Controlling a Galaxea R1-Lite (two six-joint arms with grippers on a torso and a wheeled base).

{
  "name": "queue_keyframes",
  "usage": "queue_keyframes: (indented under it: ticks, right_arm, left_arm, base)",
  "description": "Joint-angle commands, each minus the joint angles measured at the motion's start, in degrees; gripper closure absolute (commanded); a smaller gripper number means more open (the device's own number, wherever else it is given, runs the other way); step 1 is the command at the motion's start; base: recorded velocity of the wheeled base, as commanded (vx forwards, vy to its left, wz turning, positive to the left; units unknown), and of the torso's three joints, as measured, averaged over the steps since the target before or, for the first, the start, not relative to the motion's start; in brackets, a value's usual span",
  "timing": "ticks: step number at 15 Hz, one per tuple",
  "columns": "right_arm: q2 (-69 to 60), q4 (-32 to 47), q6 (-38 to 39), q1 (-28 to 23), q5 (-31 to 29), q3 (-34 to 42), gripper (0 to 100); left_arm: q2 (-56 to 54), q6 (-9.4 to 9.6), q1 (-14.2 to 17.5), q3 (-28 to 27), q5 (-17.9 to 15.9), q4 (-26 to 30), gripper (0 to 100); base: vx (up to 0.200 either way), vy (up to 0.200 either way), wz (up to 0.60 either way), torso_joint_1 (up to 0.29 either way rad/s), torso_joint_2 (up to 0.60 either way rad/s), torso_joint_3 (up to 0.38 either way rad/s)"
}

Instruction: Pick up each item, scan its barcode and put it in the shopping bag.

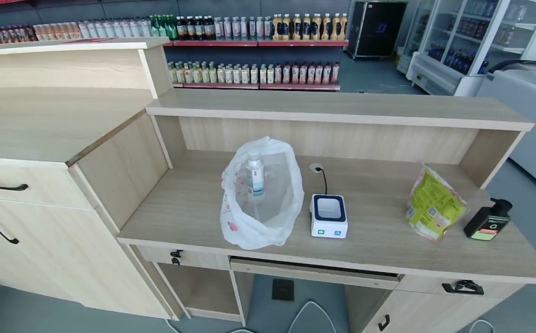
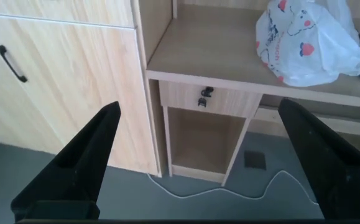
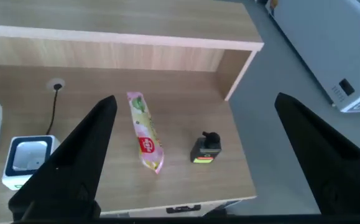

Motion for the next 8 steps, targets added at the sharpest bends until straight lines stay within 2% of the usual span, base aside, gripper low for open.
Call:
queue_keyframes:
  ticks: [1, 3, 4, 6, 8]
  right_arm:
    - [6.6, 4.8, 2.6, -1.7, -0.5, -6.7, 0]
    - [11.5, 9.4, 5.3, -1.9, -0.5, -12.8, 0]
    - [11.9, 9.7, 5.5, -2.0, -0.5, -13.1, 0]
    - [16.9, 10.0, 5.8, -3.2, 0.0, -15.7, 0]
    - [20.5, 11.3, 6.0, -3.2, 3.9, -16.4, 0]
  left_arm:
    - [0.0, -0.01, 0.0, 0.0, 0.0, 0.0, 0]
    - [0.0, -0.01, 0.0, 0.0, 0.0, 0.0, 0]
    - [0.0, -0.01, 0.0, 0.0, 0.0, 0.0, 0]
    - [0.0, -0.01, 0.0, 0.0, 0.0, 0.0, 0]
    - [0.0, -0.01, 0.0, 0.0, 0.0, 0.0, 0]
  base:
    - [0.0, 0.0, -0.6, 0.007, 0.0, 0.007]
    - [0.0, 0.0, -0.6, 0.005, 0.0, 0.002]
    - [0.0, 0.0, -0.6, 0.007, 0.0, 0.002]
    - [0.0, 0.0, 0.0, 0.0, 0.0, 0.0]
    - [0.0, 0.0, 0.0, 0.0, 0.0, 0.0]
